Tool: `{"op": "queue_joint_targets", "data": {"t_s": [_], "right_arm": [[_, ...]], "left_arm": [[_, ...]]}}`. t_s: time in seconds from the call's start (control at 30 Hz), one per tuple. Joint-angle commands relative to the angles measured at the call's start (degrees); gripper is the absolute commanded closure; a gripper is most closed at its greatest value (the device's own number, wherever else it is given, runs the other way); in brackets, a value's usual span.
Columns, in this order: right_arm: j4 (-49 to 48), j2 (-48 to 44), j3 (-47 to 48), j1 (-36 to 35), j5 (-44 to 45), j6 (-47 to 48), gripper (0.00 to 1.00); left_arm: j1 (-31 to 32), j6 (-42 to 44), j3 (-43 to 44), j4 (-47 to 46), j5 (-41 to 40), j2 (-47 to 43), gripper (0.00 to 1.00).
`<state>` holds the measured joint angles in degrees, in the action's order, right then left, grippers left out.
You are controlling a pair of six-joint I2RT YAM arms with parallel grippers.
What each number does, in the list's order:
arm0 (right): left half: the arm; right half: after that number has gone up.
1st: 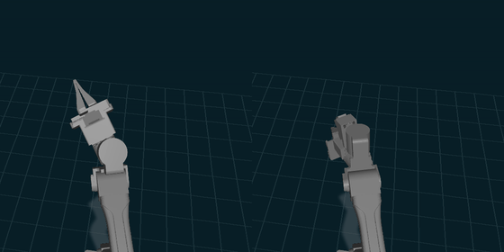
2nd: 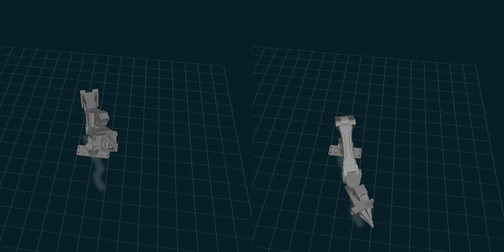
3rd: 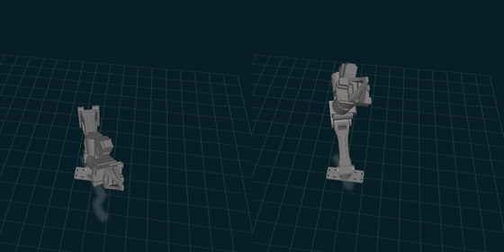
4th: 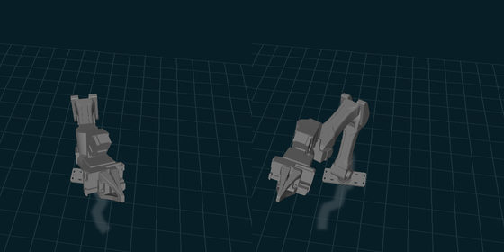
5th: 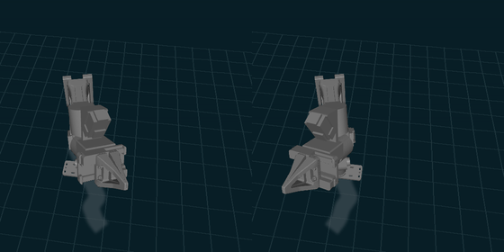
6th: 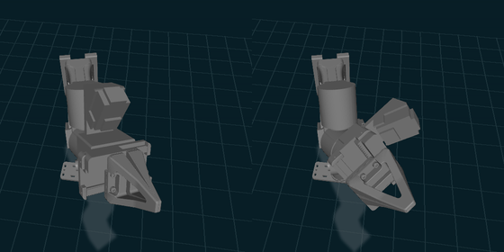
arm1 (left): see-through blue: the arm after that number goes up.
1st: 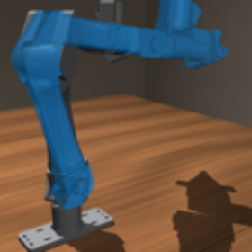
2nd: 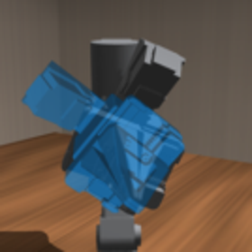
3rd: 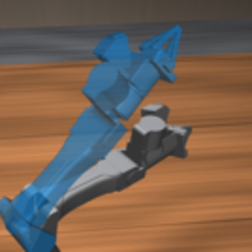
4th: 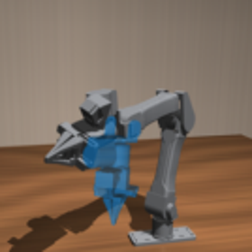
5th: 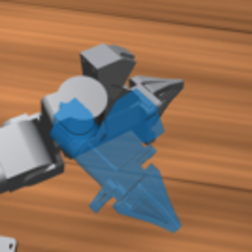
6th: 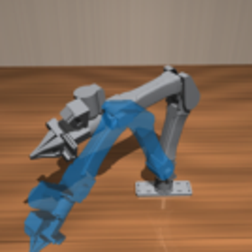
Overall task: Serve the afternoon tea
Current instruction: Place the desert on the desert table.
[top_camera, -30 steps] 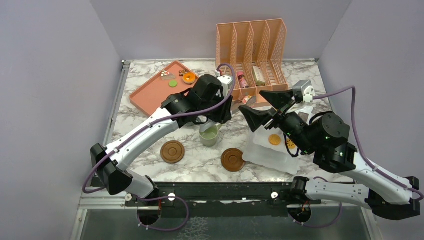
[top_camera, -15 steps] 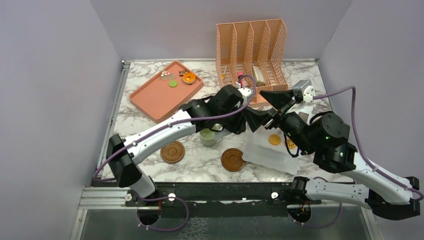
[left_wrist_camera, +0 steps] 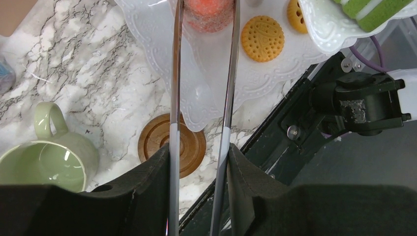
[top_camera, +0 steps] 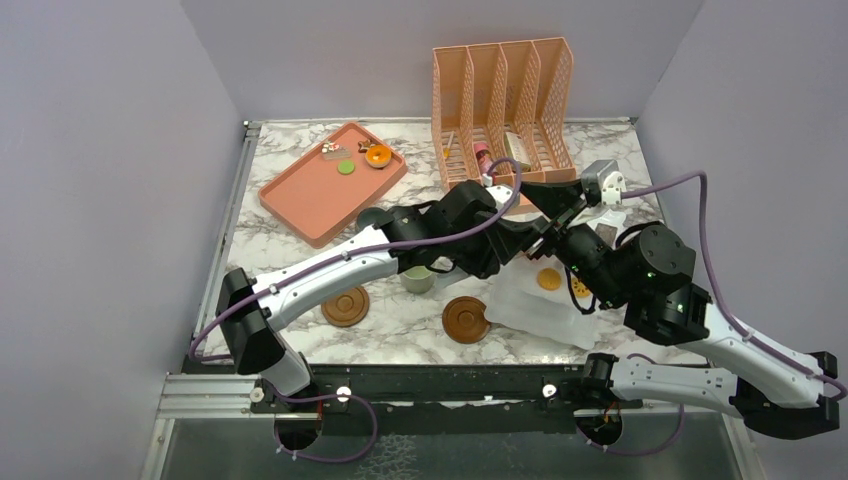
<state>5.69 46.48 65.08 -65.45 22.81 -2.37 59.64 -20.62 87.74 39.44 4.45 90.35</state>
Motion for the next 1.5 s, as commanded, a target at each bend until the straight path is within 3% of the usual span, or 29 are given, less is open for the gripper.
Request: {"op": "queue_joint_targets", "data": {"t_s": [0.0, 0.87, 1.47], "right_arm": [[-1.13, 0.48, 1.63, 0.06, -1.16, 0.07, 0.05], [-1.67, 0.07, 1.16, 0.06, -1.0, 0.44, 0.05], [-1.99, -1.38, 0.05, 0.06, -0.35, 0.35, 0.05]], "left_arm": [[1.13, -0.59, 2.06, -1.98, -2.18, 0.71, 0.61], [5.47, -1.56, 8.3, 8.19, -11.11, 3.41, 0.56], [6.02, -0.51, 10.87, 9.87, -11.11, 6.98, 0.52]]}}
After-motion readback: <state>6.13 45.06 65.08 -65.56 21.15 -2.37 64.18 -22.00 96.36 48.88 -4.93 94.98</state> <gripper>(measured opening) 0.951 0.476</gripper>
